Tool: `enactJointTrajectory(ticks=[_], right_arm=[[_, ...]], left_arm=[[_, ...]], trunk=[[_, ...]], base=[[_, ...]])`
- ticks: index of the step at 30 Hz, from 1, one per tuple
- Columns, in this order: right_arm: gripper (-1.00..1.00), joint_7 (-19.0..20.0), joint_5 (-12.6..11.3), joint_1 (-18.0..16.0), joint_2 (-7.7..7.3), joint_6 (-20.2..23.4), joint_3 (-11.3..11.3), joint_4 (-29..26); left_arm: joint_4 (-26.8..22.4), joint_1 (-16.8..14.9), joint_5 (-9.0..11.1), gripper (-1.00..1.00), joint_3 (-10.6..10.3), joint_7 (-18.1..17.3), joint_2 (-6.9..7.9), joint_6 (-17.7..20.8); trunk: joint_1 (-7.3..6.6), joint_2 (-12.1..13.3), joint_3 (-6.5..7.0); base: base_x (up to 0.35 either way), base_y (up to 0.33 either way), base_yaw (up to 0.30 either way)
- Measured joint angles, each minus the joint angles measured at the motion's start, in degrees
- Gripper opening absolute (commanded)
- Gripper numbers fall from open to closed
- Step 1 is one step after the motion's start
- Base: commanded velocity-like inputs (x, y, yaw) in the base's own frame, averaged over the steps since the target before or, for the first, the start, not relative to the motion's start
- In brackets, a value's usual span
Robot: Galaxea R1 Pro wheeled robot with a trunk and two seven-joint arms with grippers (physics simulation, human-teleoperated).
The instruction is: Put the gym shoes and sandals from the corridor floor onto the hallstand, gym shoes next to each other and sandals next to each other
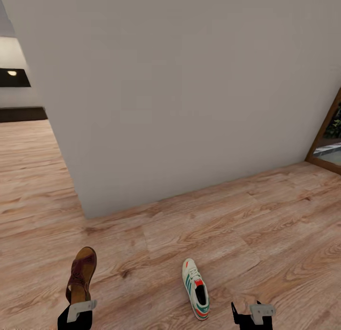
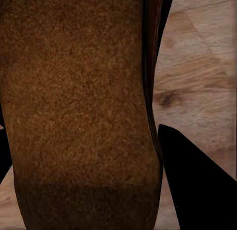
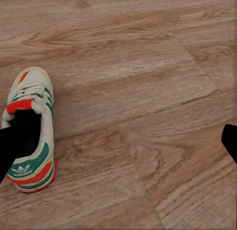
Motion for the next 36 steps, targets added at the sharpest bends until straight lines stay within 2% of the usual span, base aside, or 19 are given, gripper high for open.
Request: enactJointTrajectory(ticks=[24,29,31,33,36], right_arm=[[1.00,0.0,-0.1,0.0,0.00,0.0,0.0,0.3],[1.00,0.0,-0.1,0.0,0.00,0.0,-0.1,0.4],[1.00,0.1,-0.1,0.0,0.00,0.0,-0.1,0.4],[1.00,0.1,-0.1,0.0,0.00,0.1,-0.1,0.3],[1.00,0.1,-0.1,0.0,0.00,0.1,-0.1,0.2]], left_arm=[[-0.2,0.0,0.0,-1.00,0.1,0.0,0.06,0.3],[-0.7,-2.5,0.0,-1.00,-0.2,-0.5,-0.39,3.4],[-0.6,-5.7,-0.1,-1.00,-0.4,-0.7,-0.52,7.4],[-0.5,-10.8,0.0,-1.00,-0.4,-0.9,-0.65,14.6],[-0.8,-13.7,0.0,-1.00,-0.4,-1.0,-0.78,17.5]], trunk=[[0.00,0.0,0.00],[0.00,0.0,0.01],[0.00,0.0,0.01],[0.00,0.0,0.01],[0.00,0.0,0.00]], base=[[0.000,-0.020,0.258],[0.000,0.000,0.180],[0.000,0.000,0.044],[0.000,0.000,0.016],[0.000,0.000,0.007]])
